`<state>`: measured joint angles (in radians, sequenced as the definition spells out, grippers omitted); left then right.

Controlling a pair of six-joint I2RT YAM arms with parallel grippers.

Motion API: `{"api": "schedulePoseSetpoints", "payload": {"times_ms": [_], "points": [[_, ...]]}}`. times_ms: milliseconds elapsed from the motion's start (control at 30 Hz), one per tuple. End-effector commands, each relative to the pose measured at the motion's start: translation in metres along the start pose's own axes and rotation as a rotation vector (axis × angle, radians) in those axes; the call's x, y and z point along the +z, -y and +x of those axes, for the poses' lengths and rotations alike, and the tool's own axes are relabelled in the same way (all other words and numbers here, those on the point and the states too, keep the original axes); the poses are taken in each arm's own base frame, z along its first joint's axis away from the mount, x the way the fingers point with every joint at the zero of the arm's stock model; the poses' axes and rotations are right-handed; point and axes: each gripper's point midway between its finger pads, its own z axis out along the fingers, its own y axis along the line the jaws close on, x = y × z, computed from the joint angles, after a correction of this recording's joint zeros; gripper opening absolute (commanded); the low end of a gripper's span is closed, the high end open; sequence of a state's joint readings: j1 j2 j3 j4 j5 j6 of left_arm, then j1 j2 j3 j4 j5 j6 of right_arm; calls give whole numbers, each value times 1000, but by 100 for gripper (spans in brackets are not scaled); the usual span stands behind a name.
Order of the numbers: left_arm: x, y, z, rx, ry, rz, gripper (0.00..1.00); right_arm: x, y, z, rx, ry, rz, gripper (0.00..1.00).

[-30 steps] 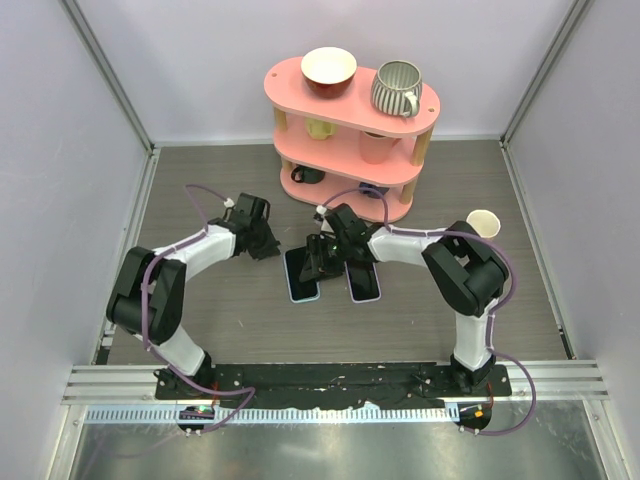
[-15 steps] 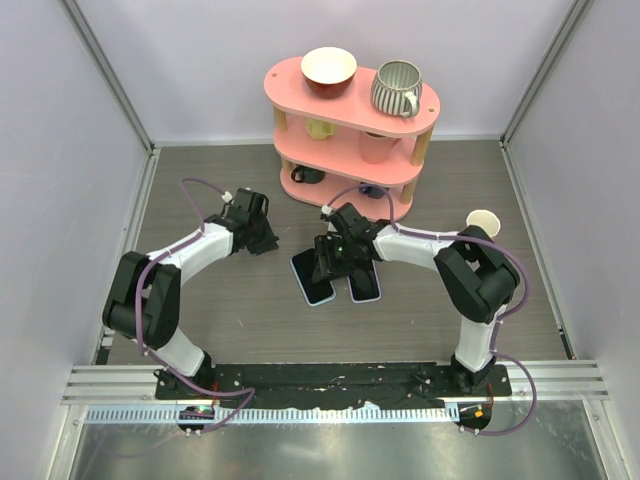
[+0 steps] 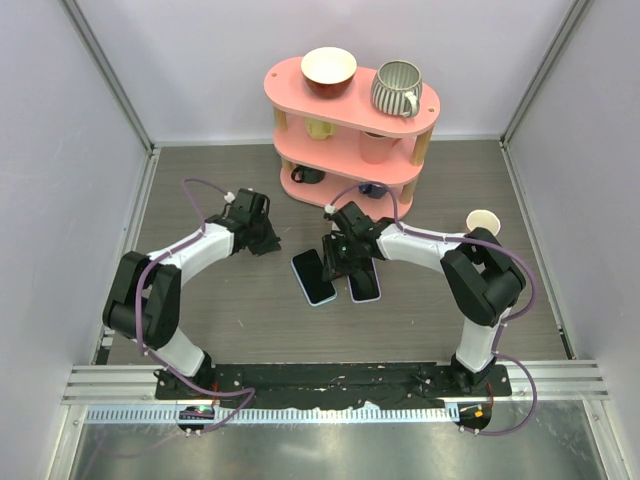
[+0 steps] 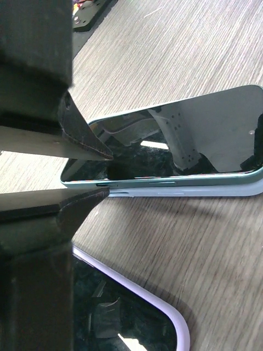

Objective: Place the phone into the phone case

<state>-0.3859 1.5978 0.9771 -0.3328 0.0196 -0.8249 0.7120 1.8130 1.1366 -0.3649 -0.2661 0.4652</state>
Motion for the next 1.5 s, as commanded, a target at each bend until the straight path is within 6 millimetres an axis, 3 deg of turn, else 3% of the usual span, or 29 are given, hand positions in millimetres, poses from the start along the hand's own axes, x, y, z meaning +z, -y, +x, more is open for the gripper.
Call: {"api": "schedulePoseSetpoints", "payload": {"times_ms": [0, 167, 433, 533, 567, 733, 1033, 1267, 1467], "points": [[-9, 13, -10, 23, 35, 51, 0, 7, 0, -3, -25, 7, -8, 29], [-5, 14, 2, -1, 7, 81, 0, 19, -11, 10, -48, -16, -26, 25], [-4, 2, 25, -18, -26, 59, 6, 32, -4, 31, -41, -44, 2, 23], [-4, 0, 32, -16, -49, 60, 23, 35, -6, 37, -39, -57, 0, 22], [-4, -2, 37, -21, -65, 56, 35, 34, -12, 36, -38, -53, -22, 23], [-7, -8, 53, -44, -91, 73, 48, 28, -28, 33, -5, -24, -103, 29], [-6, -4, 64, -33, -109, 146, 48, 37, -15, 41, 12, -34, -53, 29], [3, -4, 71, -8, -157, 143, 43, -3, -45, 5, 1, 51, -157, 34], [6, -9, 63, 18, -142, 87, 39, -4, -46, -5, 1, 76, -150, 40]]}}
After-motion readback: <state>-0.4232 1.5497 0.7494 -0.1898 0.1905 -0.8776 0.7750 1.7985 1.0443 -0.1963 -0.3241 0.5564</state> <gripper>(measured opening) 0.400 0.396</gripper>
